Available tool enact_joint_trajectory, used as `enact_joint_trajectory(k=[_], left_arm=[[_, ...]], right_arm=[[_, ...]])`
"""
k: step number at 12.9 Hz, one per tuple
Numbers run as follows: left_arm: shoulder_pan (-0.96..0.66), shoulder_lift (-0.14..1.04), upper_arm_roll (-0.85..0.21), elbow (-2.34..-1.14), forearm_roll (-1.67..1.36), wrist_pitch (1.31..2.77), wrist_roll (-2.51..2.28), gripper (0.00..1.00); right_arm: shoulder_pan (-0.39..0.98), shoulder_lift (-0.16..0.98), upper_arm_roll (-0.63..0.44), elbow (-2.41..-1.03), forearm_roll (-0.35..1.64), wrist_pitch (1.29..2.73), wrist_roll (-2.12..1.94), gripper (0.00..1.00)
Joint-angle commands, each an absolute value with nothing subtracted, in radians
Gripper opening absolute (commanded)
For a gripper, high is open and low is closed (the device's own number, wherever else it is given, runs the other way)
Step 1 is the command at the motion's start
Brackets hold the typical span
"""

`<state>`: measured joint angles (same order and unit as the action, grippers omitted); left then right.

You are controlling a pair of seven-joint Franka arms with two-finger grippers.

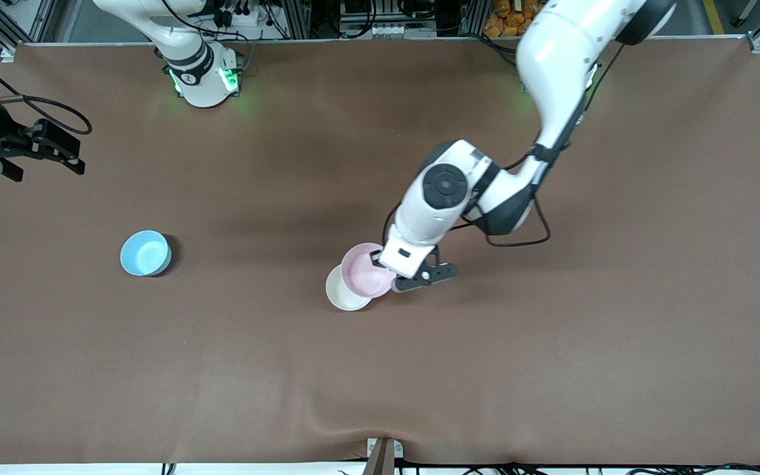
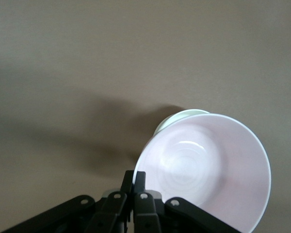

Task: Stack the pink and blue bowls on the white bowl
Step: 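Lower the pink bowl into the white bowl and open the left gripper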

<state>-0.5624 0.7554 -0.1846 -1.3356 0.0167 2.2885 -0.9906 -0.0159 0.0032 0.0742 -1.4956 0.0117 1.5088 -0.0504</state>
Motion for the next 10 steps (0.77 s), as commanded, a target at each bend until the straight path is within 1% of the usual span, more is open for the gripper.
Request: enact_joint_trajectory(k=[1,10], left_arm=[[-0.664,0.819,-0.088,-1.281,0.008,2.351,-1.028,0.0],[-0.686,0.908,-0.08,-1.278,0.008,2.517,-1.026,0.0]], right_arm=[[-0.032,0.014,0.083,-1.471,0.023,1.496,-0.064,1.0],[-0.032,0.014,0.083,-1.471,0.023,1.497,-0.064,1.0]])
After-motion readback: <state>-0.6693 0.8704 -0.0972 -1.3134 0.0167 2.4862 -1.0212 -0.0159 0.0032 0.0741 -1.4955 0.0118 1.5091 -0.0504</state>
